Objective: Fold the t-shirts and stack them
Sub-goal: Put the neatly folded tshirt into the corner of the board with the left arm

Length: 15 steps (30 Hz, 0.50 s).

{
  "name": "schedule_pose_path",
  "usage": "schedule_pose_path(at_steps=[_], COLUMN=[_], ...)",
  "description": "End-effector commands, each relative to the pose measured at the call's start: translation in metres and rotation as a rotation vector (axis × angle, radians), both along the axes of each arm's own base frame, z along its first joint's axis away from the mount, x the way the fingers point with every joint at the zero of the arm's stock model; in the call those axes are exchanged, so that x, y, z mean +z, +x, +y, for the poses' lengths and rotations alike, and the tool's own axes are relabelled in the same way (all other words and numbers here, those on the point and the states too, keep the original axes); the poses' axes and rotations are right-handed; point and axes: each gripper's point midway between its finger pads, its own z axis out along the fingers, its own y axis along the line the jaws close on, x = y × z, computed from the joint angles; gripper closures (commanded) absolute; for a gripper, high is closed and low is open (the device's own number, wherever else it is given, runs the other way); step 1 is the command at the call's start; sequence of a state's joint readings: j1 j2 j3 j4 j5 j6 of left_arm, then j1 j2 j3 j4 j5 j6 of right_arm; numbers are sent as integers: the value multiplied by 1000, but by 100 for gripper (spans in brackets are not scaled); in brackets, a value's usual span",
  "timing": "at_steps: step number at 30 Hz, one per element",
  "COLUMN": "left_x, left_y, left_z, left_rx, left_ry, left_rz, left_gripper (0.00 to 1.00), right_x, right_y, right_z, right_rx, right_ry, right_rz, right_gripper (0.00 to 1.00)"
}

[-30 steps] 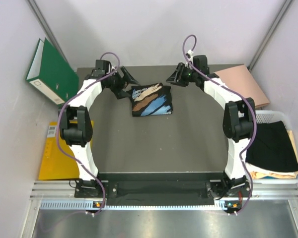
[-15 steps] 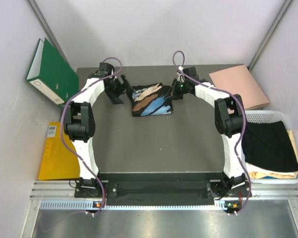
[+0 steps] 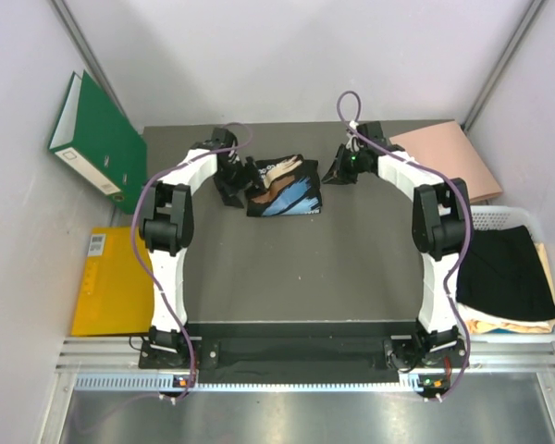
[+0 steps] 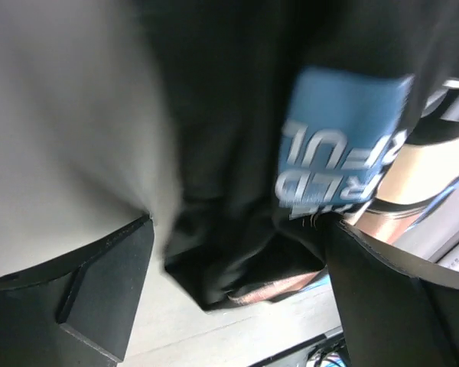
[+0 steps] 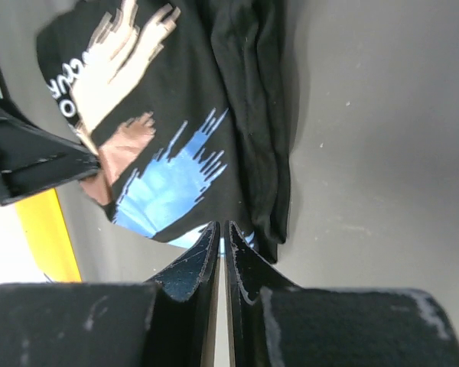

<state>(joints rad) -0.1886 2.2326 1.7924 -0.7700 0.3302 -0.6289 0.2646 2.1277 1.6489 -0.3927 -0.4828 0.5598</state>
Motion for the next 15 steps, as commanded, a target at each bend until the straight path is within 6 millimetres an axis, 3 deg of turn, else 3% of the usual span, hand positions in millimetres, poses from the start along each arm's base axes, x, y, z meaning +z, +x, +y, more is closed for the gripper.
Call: schedule_pose_path(at_steps=[1,4,7,8,10,11,15], left_x=[-34,-40,-46,-49,-53,-54,-54], left_y=[-6,-10,-11,-12,-11,-12,-16], left_z=[-15,-18,-21,-21,-23,-22,-20], left_rx=[-49,-50,-49,-47,-50,-46,-50], left_ry=[44,39,32,30,33,37,52], left_rz=[53,69,82,90,93,102,112], left_gripper=[4,12,39,64,96,100,100], right_x=[51,49,48,48,45,45,44], right_y=[10,9,5,4,2,1,-2], right_z=[-21,-30,-35,-35,-37,-37,-39], right_rx=[-23,-33,-38,-36,-40,-39,-42], right_ry=[-4,-22,-27,-27,-27,-27,-29], right_rz=[-132,-130,-125,-125,-115,-117,-115], right_gripper=[94,94,94,94,93,93,93])
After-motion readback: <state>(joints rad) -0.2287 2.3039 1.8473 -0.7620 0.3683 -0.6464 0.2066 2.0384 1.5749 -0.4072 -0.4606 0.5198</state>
